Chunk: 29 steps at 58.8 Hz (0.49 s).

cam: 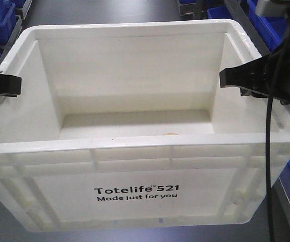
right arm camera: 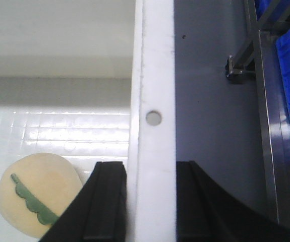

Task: Place moving items into box and shelve
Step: 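Keep clamping the tote while the base drives along the blue bin shelves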

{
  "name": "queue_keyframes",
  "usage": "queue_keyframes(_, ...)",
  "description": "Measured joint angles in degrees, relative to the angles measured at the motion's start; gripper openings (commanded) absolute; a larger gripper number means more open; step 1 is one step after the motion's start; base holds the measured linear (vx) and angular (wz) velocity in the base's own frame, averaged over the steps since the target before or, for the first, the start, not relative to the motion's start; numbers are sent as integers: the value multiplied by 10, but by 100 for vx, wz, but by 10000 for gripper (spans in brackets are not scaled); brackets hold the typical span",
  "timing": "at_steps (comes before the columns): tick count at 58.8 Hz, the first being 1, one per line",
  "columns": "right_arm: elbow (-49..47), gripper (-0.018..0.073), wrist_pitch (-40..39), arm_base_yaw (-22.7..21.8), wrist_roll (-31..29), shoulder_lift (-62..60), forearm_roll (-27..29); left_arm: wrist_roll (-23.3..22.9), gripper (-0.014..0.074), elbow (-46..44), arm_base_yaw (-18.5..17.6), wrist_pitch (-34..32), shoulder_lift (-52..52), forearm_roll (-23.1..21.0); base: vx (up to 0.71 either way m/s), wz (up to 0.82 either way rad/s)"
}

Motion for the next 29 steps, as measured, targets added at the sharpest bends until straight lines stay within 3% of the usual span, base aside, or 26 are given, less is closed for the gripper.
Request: queue_keyframes(29,0,110,0,0,0,0,0,0,140,0,0,0,0,0,39,2)
